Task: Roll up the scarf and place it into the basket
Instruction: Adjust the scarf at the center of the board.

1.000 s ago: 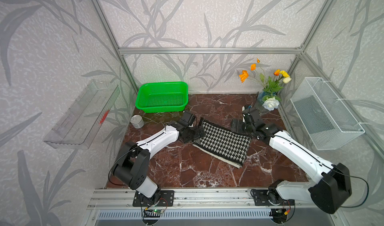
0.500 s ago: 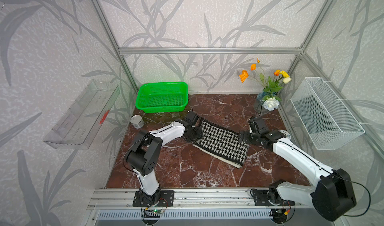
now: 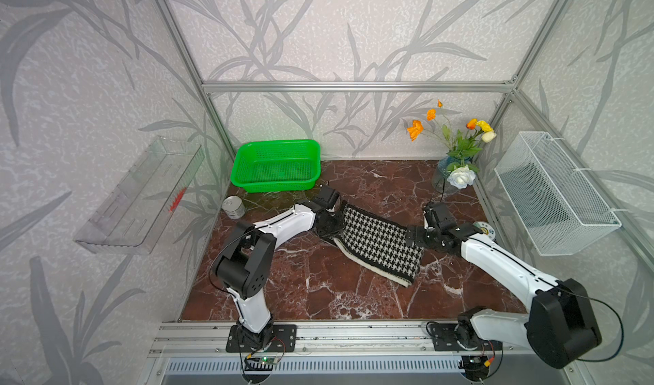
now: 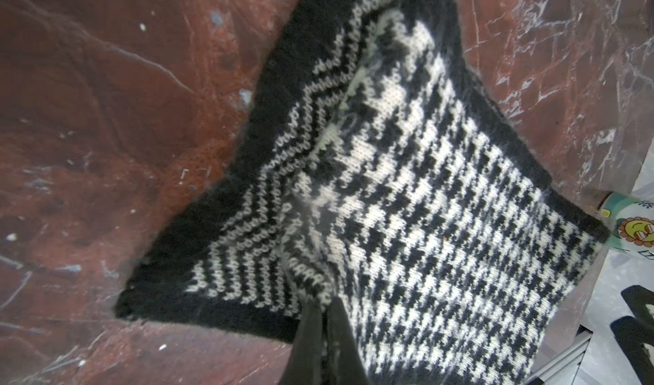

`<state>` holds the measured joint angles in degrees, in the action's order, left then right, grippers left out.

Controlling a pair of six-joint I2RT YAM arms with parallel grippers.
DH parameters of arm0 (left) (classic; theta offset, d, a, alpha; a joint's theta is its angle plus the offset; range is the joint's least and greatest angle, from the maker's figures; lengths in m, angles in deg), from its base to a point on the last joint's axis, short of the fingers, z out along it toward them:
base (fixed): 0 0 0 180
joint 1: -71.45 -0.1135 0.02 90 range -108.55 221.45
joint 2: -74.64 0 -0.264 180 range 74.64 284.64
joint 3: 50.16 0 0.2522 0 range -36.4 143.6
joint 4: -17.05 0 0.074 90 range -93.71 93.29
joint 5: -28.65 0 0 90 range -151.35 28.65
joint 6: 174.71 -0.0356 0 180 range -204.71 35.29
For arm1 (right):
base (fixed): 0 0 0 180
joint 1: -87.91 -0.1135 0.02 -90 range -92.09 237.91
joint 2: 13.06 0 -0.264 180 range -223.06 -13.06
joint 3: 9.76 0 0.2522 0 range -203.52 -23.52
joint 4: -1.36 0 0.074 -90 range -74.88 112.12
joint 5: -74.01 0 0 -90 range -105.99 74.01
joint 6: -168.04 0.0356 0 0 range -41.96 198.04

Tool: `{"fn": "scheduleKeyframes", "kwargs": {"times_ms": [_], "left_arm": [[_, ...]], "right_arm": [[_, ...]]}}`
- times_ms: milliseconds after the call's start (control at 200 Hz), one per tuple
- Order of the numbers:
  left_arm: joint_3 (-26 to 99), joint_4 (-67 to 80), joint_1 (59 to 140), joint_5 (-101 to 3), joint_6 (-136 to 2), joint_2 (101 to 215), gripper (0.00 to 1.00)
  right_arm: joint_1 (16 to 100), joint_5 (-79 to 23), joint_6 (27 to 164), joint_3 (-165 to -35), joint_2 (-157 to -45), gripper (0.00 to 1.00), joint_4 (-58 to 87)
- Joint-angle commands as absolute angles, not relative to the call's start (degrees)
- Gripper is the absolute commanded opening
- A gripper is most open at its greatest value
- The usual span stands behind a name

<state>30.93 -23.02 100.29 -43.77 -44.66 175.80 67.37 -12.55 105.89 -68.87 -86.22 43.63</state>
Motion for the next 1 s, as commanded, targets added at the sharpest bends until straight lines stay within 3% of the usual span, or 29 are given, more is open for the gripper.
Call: {"fn": "scheduleKeyframes", "kwargs": {"times_ms": [0, 540, 995], "left_arm": [[32.25, -24.31, 100.02, -46.09, -46.54, 174.73, 0.0], [31.85, -22.38, 97.58, -52.49, -50.54, 169.55, 0.0], [40.62, -25.31, 89.72, -51.95, -49.92, 182.93, 0.0]], "right_arm": [[68.15, -13.3, 106.74, -68.4, -87.27, 0.99, 42.56], [69.3, -15.66, 107.48, -69.05, -94.91, 0.99, 40.81], [69.28, -17.09, 106.63, -72.0, -101.23, 0.99, 40.22]]}}
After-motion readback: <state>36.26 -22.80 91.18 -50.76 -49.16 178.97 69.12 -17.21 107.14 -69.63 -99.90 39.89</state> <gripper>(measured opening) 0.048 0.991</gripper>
